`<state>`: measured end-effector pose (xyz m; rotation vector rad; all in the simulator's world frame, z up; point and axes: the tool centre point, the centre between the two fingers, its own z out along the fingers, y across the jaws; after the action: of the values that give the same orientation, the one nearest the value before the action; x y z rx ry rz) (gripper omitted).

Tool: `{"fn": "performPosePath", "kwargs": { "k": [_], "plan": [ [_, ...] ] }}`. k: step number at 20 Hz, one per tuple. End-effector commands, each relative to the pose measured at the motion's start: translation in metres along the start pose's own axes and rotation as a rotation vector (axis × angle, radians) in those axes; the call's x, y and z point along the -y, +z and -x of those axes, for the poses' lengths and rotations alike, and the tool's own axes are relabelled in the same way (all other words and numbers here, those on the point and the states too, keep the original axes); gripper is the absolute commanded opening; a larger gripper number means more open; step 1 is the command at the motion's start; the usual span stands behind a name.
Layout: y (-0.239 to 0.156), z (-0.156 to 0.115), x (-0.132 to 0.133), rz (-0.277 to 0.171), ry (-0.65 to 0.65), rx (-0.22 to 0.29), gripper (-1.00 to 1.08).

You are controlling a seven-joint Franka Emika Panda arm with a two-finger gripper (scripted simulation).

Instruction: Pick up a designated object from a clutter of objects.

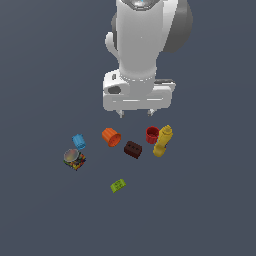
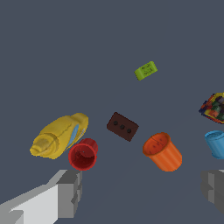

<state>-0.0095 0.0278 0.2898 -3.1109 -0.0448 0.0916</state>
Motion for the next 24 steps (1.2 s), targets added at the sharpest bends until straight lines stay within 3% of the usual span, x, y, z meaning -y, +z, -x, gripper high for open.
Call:
{"fn": "performPosePath", "kwargs": {
  "k": [1,17,24],
  "plan": [
    [0.000,0.000,0.000,0.000,0.000,0.000,1.00],
    [-0.005,-0.010,-0.019,0.000,0.057,-0.026,1.00],
    [0.015,-0.026,-0.050,-0.009,0.118,-0.031,1.00]
  ]
}}
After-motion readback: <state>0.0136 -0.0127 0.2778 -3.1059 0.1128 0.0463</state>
